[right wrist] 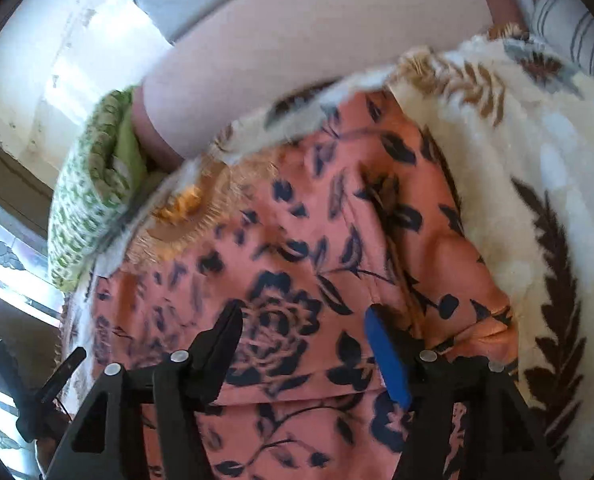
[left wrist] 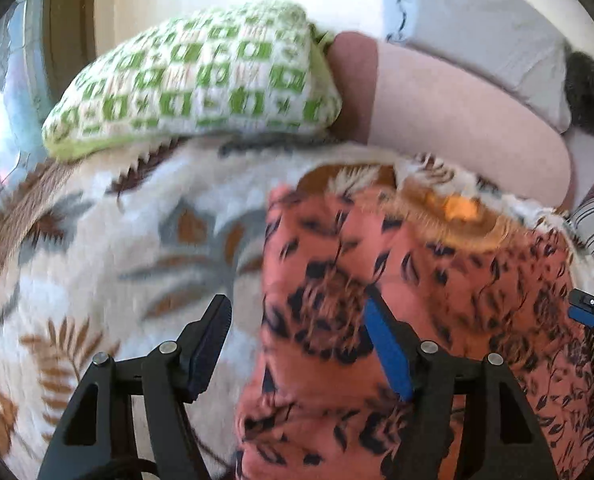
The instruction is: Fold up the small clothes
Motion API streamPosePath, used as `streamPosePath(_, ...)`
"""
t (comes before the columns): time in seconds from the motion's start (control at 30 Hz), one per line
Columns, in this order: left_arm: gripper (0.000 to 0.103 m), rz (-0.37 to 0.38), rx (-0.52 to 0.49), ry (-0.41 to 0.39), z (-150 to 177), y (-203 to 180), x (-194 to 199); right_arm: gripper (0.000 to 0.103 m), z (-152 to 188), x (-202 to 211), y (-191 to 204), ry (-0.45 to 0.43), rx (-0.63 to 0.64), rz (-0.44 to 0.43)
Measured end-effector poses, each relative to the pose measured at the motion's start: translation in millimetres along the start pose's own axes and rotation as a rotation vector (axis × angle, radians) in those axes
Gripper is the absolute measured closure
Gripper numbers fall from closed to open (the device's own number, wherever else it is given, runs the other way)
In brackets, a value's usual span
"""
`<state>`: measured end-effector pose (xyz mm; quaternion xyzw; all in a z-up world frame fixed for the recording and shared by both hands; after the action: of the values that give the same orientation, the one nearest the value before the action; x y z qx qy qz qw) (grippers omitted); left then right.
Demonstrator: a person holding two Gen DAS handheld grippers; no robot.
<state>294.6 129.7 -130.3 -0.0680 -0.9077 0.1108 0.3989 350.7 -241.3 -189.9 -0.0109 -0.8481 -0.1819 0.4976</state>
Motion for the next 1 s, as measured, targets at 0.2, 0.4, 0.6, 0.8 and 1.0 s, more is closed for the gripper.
streamPosePath(0.2, 0.033, -0.171, -0.016, 0.212, 10, 23, -56, 0.032, -3, -31, -2, 0.053, 0.006, -0.01)
streamPosePath(0.4, 0.032, -0.193, 0.04, 0.167, 0, 38, -46, 0.032, -24, -2, 7, -0.027, -0.039, -0.136)
streamPosePath(0.6, 0.032, -0.184, 0.089, 0.175, 2, 51, -32, 0.033, -26, -10, -28, 0.043, -0.215, -0.128)
streamPosePath(0.8, 0.032, -0.046, 0.091, 0.097, 11, 30, 41, 0.029, -14, 6, -49, 0.107, -0.212, -0.063)
streamPosePath(1.0, 0.031, 0.032, 0.073, 0.098, 62, 14, 114, 0.029, 6, 94, -45, -0.008, -0.095, -0.097)
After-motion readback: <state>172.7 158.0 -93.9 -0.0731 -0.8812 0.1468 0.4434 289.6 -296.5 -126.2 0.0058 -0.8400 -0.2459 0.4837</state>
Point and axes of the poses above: each gripper's, at about its wrist camera, not at the fingertips, and x roughly against the way its jaws point, y to its left, z to its underside, the point moved 9 cm from there along -x, roughly the way its jaws point, and after that the axes turned 12 degrees about z, right-handed, at the moved point
